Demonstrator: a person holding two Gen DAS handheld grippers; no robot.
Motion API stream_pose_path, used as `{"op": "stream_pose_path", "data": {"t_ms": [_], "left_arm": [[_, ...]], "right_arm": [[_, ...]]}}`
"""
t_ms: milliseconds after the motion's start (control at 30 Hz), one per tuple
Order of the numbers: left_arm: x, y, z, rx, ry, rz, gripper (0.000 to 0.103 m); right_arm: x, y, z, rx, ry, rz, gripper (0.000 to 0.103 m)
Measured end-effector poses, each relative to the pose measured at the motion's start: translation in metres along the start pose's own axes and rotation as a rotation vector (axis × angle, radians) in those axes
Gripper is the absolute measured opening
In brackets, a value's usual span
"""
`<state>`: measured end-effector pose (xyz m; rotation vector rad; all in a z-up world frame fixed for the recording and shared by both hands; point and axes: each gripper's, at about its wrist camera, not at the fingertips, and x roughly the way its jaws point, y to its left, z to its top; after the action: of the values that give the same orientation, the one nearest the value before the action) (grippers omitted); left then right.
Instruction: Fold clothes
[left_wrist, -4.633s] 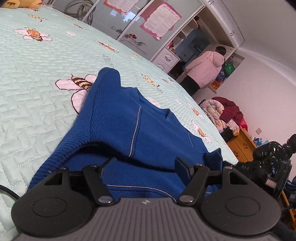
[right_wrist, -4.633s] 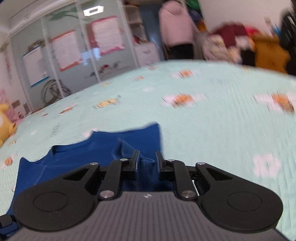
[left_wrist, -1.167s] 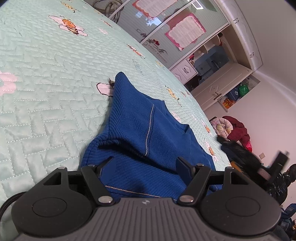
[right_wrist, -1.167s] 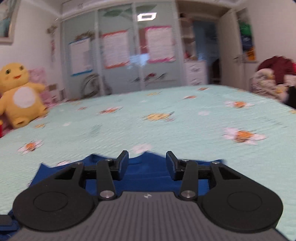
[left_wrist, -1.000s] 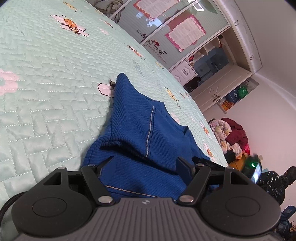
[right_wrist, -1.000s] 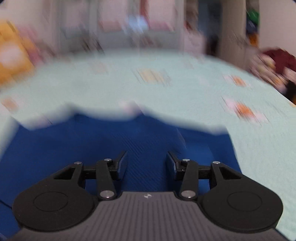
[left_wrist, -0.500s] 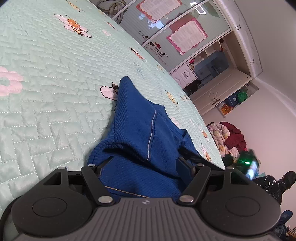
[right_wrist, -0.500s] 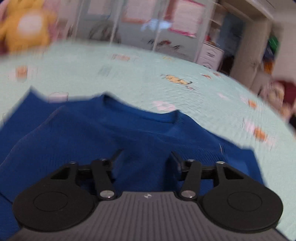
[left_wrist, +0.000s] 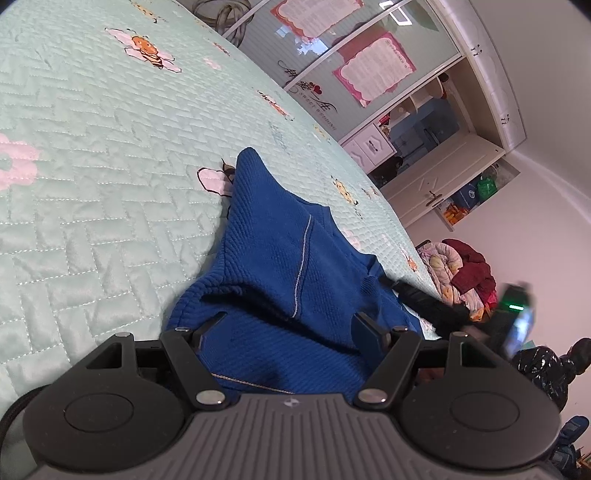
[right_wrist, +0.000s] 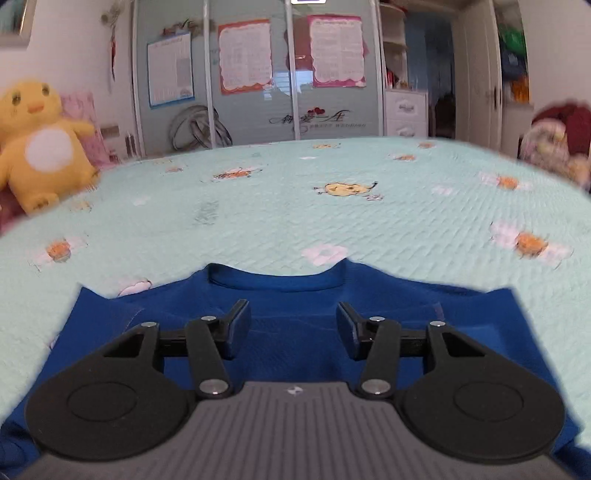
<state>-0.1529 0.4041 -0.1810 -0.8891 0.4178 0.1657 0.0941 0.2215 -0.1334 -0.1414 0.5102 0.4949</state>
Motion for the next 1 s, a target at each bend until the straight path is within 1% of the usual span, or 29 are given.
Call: {"op": "stream_pose_path", "data": {"t_ms": [33, 100, 167, 200, 300, 367, 400, 433, 500, 533, 567, 733, 800, 867, 1000], "left_arm": [[0.000, 0.000, 0.000, 0.001, 0.001, -0.001, 0.075], [0.000, 0.000, 0.000, 0.002, 0.002, -0.002, 0.075], [0.000, 0.000, 0.000, 0.003, 0.003, 0.000, 0.075], [0.001, 0.000, 0.000, 0.006, 0.004, 0.003, 0.075], [0.003, -0.003, -0.001, 0.024, 0.008, 0.021, 0.075], [0.004, -0.006, -0.002, 0.041, 0.011, 0.037, 0.075], [0.005, -0.007, -0.003, 0.049, 0.013, 0.044, 0.075], [0.006, -0.009, -0.003, 0.058, 0.015, 0.052, 0.075], [0.008, -0.013, -0.006, 0.097, 0.015, 0.074, 0.076], [0.010, -0.016, -0.007, 0.120, 0.016, 0.088, 0.076], [0.012, -0.019, -0.009, 0.147, 0.016, 0.103, 0.077], [0.019, -0.037, -0.020, 0.300, 0.019, 0.177, 0.081], [0.023, -0.042, -0.025, 0.359, 0.020, 0.206, 0.082], [0.025, -0.046, -0.028, 0.400, 0.023, 0.228, 0.083], [0.030, -0.051, -0.033, 0.451, 0.030, 0.255, 0.086]], "right_arm": [[0.005, 0.001, 0.000, -0.034, 0.016, -0.038, 0.051], [0.014, -0.014, -0.001, 0.028, 0.040, -0.055, 0.056], [0.023, -0.029, -0.002, 0.088, 0.063, -0.073, 0.055], [0.011, -0.028, -0.001, 0.082, 0.028, -0.094, 0.055], [-0.021, -0.024, -0.008, 0.038, -0.054, -0.047, 0.055], [-0.035, -0.021, -0.025, 0.004, -0.035, -0.031, 0.058], [-0.035, -0.021, -0.027, -0.001, -0.028, -0.035, 0.061], [-0.035, -0.020, -0.029, -0.005, -0.020, -0.039, 0.067], [-0.034, -0.020, -0.034, -0.014, -0.006, -0.047, 0.071], [-0.033, -0.020, -0.037, -0.018, 0.001, -0.051, 0.076], [-0.033, -0.020, -0.039, -0.022, 0.009, -0.056, 0.078], [-0.031, -0.020, -0.051, -0.043, 0.044, -0.076, 0.078], [-0.030, -0.021, -0.053, -0.040, 0.043, -0.075, 0.078], [-0.030, -0.022, -0.056, -0.037, 0.043, -0.074, 0.078], [-0.028, -0.022, -0.055, -0.043, 0.040, -0.080, 0.079]]}}
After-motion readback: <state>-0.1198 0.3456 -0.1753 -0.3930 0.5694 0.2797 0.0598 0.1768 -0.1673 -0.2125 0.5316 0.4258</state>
